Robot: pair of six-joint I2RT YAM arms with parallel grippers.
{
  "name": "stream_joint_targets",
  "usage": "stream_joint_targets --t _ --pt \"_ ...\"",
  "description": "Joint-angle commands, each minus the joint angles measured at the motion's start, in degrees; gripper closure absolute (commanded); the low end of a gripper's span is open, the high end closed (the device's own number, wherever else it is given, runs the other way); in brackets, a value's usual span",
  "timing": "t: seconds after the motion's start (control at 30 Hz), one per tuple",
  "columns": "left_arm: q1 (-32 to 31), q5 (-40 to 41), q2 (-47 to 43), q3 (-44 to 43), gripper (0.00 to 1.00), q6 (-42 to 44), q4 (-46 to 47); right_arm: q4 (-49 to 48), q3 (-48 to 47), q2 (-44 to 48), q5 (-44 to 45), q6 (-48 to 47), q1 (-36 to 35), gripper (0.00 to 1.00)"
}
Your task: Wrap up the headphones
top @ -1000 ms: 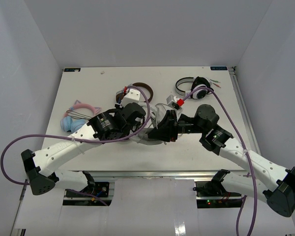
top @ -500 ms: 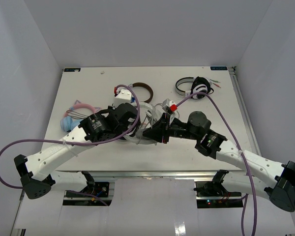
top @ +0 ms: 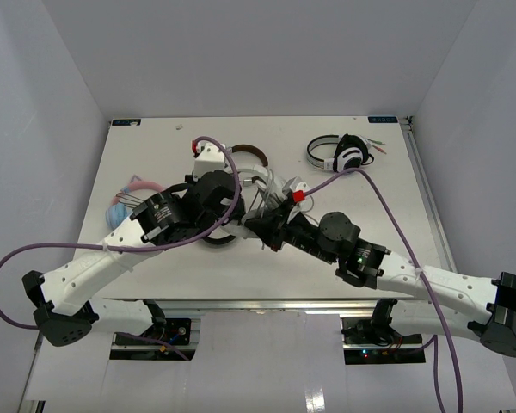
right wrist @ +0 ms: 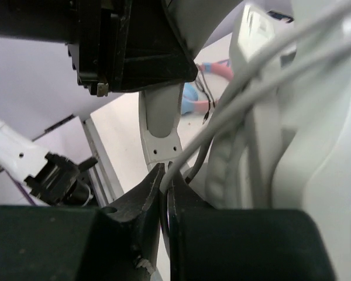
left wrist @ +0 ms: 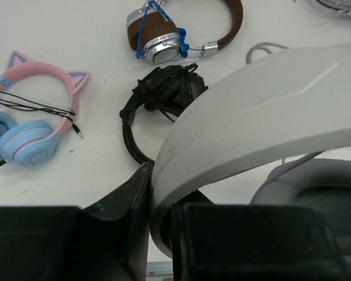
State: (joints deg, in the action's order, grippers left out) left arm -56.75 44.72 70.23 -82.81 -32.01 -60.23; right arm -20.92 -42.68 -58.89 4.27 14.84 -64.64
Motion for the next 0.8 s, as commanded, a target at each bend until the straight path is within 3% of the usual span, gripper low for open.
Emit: stream_joint_targets --t 0.0,0.47,0.77 --pt "-0.2 1.1 -0.5 -5.0 1.00 -7.1 10.4 -0.8 -0.3 -1.1 9.3 0.5 -3.3 0.84" --pt "-0.2 -1.1 -6.6 -1.9 1.00 -8.8 11.5 -10.7 6.1 -3.8 10.8 -2.6 -4.6 0.80" --pt "-0.2 -4.0 -11.4 1.2 1.00 -10.9 12.4 -28.7 15.5 -4.2 12.0 -8.0 -5.1 0.77"
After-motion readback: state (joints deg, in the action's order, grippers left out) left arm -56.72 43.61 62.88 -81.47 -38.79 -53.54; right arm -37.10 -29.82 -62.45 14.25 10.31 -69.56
